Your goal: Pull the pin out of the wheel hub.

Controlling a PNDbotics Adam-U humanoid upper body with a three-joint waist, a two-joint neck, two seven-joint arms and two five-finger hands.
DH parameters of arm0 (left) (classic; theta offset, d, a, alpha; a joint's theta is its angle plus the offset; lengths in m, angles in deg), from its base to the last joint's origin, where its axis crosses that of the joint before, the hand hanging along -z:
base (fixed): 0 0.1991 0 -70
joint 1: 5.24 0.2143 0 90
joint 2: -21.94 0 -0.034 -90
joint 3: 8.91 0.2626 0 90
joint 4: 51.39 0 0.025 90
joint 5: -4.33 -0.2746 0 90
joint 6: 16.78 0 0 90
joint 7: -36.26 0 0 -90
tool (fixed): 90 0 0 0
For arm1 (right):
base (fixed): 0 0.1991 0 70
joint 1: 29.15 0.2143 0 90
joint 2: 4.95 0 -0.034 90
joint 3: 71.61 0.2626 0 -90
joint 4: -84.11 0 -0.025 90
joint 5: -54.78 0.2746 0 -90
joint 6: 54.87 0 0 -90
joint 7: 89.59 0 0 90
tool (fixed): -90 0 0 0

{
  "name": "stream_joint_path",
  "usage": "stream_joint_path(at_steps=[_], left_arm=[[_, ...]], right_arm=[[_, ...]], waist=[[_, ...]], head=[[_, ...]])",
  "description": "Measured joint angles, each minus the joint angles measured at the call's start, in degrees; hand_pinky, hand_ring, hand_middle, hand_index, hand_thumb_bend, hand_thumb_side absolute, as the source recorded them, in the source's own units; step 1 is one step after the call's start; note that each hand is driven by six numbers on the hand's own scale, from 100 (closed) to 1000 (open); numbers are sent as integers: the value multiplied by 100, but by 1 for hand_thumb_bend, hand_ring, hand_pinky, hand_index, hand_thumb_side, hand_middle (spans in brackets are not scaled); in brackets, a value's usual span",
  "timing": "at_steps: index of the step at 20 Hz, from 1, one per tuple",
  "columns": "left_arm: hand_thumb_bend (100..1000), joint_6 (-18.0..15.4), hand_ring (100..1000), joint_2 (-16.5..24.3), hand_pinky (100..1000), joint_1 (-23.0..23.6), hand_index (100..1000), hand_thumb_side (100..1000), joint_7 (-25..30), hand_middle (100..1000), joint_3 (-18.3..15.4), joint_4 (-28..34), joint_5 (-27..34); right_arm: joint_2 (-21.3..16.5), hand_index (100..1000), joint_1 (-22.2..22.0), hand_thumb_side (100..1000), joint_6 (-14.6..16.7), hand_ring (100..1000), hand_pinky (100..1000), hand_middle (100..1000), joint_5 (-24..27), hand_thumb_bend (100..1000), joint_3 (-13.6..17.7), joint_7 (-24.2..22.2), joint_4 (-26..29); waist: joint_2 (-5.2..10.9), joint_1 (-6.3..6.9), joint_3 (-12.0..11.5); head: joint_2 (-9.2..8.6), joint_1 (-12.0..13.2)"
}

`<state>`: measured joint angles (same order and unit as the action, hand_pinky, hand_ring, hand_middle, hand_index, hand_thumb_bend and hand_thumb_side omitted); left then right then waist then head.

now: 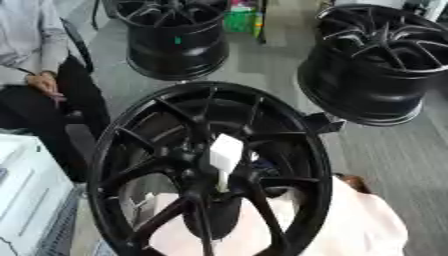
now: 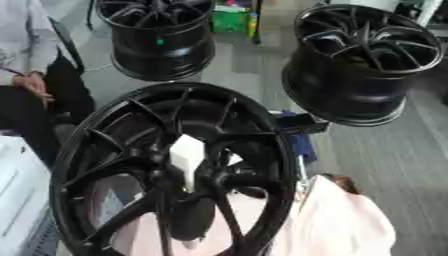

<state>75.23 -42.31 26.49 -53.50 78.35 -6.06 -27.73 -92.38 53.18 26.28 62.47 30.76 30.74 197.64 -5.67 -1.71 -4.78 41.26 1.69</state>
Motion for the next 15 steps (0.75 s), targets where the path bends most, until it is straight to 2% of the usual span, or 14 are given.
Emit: stream_joint_path(at_steps=[2, 9, 15], left_arm=[[204, -6, 746, 0, 790, 140, 814, 371, -45, 599, 87, 496, 352], [216, 142, 743, 187, 788, 814, 809, 354, 51, 599, 669, 2647, 1583], [221, 414, 742, 368, 788, 1094, 809, 345, 197, 600, 896, 3884, 2105]], right_arm=[[0, 760, 2, 767, 1, 690, 712, 723, 0, 100, 0, 1, 0], [0, 760, 10, 764, 2, 690, 712, 723, 0, 100, 3, 2, 0], [-1, 760, 33, 762, 15, 690, 712, 722, 0, 100, 8, 9, 0]], waist=[[-1, 0, 0], [-23, 21, 6], [-24, 36, 14]], head=[[1, 12], [2, -71], [1, -140]])
